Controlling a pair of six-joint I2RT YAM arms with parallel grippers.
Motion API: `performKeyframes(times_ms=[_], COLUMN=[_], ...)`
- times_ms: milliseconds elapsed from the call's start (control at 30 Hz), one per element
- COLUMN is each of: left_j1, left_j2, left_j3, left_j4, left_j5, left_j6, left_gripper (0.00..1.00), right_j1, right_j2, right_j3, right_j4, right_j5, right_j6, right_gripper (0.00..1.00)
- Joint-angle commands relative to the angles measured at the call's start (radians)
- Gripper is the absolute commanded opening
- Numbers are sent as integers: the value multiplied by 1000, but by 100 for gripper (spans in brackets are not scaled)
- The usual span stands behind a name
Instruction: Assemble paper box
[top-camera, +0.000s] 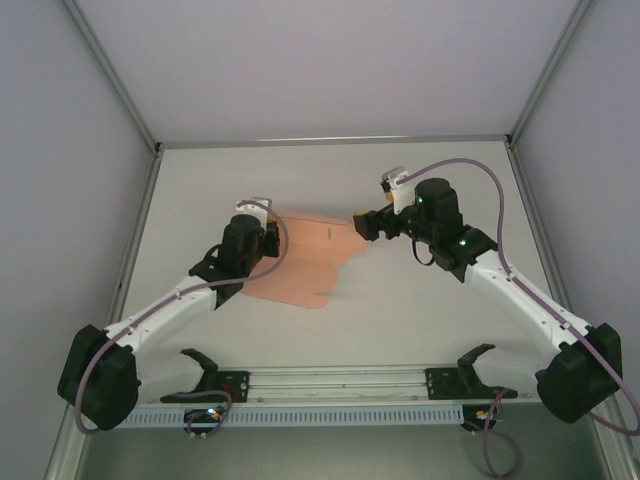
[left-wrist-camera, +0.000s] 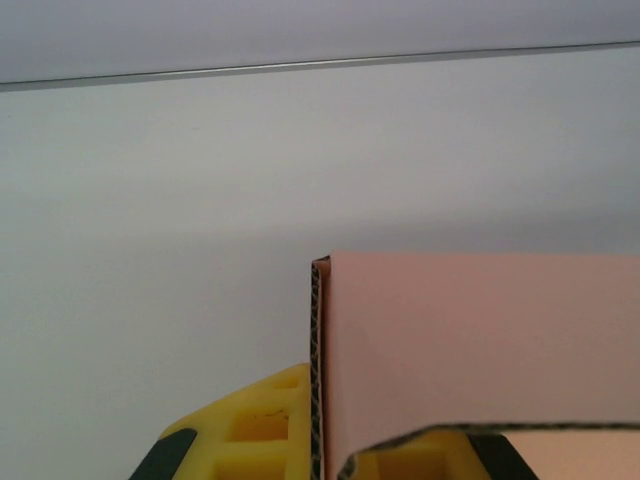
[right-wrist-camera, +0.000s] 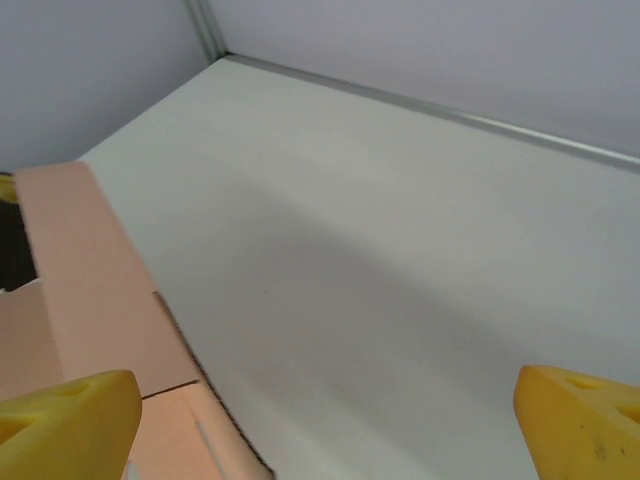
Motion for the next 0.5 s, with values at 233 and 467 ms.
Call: performKeyframes(times_ms=[233,467], left_j1=[-6,-7], left_j2=[-27,-15], left_j3=[-15,5], left_j4=[54,32], left_j5=[124,125], left_j6=[13,1], left_gripper=[0,0], right_j1=[13,46], right_j2=[117,126], right_j3=[43,35], right_j4=[3,-12], right_j5=[-196,-201], right_j6=[-19,-135], right_gripper=[92,94])
